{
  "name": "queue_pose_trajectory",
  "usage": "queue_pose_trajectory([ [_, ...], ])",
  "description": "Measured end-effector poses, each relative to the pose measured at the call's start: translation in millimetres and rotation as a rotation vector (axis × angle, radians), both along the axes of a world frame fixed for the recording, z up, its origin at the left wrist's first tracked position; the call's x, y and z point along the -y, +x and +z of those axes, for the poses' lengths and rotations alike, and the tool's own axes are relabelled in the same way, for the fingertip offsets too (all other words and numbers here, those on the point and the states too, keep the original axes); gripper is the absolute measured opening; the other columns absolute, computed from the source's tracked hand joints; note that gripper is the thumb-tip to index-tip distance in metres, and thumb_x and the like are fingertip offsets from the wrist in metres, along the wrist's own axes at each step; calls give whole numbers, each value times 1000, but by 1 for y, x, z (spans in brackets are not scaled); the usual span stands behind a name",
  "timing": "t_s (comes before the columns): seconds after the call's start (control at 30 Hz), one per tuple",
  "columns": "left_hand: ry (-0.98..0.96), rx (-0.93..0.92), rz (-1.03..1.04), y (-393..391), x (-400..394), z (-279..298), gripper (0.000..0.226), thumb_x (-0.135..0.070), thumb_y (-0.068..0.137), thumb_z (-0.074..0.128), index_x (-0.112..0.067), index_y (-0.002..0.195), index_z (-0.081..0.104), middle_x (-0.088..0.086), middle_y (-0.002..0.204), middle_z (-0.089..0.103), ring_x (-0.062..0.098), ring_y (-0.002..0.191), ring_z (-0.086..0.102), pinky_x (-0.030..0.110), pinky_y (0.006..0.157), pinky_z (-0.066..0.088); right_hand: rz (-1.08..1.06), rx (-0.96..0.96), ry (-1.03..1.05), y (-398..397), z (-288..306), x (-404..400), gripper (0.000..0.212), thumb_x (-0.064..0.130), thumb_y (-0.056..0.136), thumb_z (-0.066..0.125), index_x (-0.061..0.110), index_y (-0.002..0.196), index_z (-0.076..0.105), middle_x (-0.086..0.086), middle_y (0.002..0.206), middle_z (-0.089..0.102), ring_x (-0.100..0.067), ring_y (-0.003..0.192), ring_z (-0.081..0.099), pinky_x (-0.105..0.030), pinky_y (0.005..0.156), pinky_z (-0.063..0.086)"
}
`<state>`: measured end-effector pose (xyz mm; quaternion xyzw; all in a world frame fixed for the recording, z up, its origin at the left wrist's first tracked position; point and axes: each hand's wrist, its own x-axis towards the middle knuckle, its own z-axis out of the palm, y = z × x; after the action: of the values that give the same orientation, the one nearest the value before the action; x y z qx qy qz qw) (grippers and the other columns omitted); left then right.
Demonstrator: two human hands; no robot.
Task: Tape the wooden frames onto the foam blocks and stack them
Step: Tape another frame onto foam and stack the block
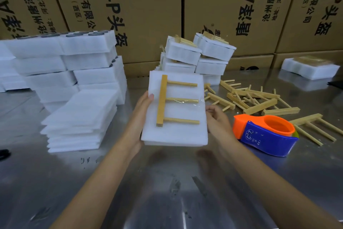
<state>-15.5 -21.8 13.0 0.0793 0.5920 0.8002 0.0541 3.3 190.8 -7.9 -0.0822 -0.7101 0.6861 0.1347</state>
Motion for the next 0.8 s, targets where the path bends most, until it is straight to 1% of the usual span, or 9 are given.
queue_pose_trajectory([
  [0.03, 41, 3, -6, 1, -2, -2, 40, -47, 97, 58, -35, 135, 58, 1, 131, 66, 25, 119, 64, 52, 99, 51, 1, 26, -58, 1, 0, 0, 6, 22, 98, 57, 25, 102, 61, 0, 98, 69, -10, 78, 64, -19, 60, 51],
  [0.13, 193, 114, 28, 2, -8, -14, 45, -42, 92, 66, -22, 131, 64, 10, 128, 67, 33, 118, 64, 57, 104, 46, 90, 128, -158, 3, -3, 2, 18, 36, 100, 54, 28, 111, 66, 1, 106, 73, -18, 97, 68, -36, 85, 55],
  [0.17, 236, 157, 5, 2, -7, -18, 46, -43, 90, 68, -19, 129, 66, 12, 128, 67, 34, 118, 64, 57, 104, 46, 112, 147, -167, 3, -3, 3, 21, 36, 100, 53, 26, 112, 68, 0, 108, 73, -20, 100, 68, -39, 89, 54],
  [0.3, 321, 207, -156, -1, 3, -32, 46, -46, 91, 67, -20, 130, 67, 13, 135, 63, 35, 124, 60, 59, 106, 44, 157, 177, -207, 1, -2, 9, 23, 31, 99, 52, 21, 111, 69, -4, 104, 75, -26, 101, 70, -47, 96, 53],
  [0.4, 284, 236, -247, -2, 9, -38, 51, -53, 90, 66, -25, 133, 64, 10, 139, 61, 32, 128, 58, 56, 108, 43, 226, 193, -346, 0, -3, 16, 26, 28, 99, 50, 15, 108, 71, -7, 102, 76, -31, 102, 71, -53, 98, 51],
  [0.5, 233, 230, -251, -6, 12, -40, 54, -54, 89, 68, -26, 135, 62, 8, 139, 61, 30, 128, 58, 54, 108, 44, 268, 179, -474, -2, -8, 23, 31, 31, 101, 49, 13, 118, 69, -9, 109, 75, -31, 106, 69, -54, 102, 48],
  [0.63, 293, 181, -122, -18, 12, -42, 50, -51, 88, 69, -23, 129, 67, 11, 133, 64, 30, 121, 63, 47, 90, 56, 379, 179, -613, -16, -11, 30, 41, 42, 103, 43, 18, 128, 65, -8, 119, 72, -28, 114, 66, -53, 107, 44],
  [0.73, 370, 172, -59, -38, 10, -44, 50, -50, 93, 62, -22, 134, 64, 12, 135, 63, 32, 125, 60, 50, 97, 53, 360, 203, -897, -34, -17, 42, 48, 51, 97, 50, 16, 128, 62, -12, 119, 71, -30, 113, 66, -52, 106, 45],
  [0.8, 420, 177, 11, -58, 14, -40, 50, -50, 95, 58, -21, 135, 63, 12, 135, 63, 32, 125, 59, 50, 101, 50, 342, 217, -906, -46, -27, 49, 53, 55, 92, 57, 17, 129, 57, -14, 122, 69, -31, 112, 66, -49, 103, 49],
])
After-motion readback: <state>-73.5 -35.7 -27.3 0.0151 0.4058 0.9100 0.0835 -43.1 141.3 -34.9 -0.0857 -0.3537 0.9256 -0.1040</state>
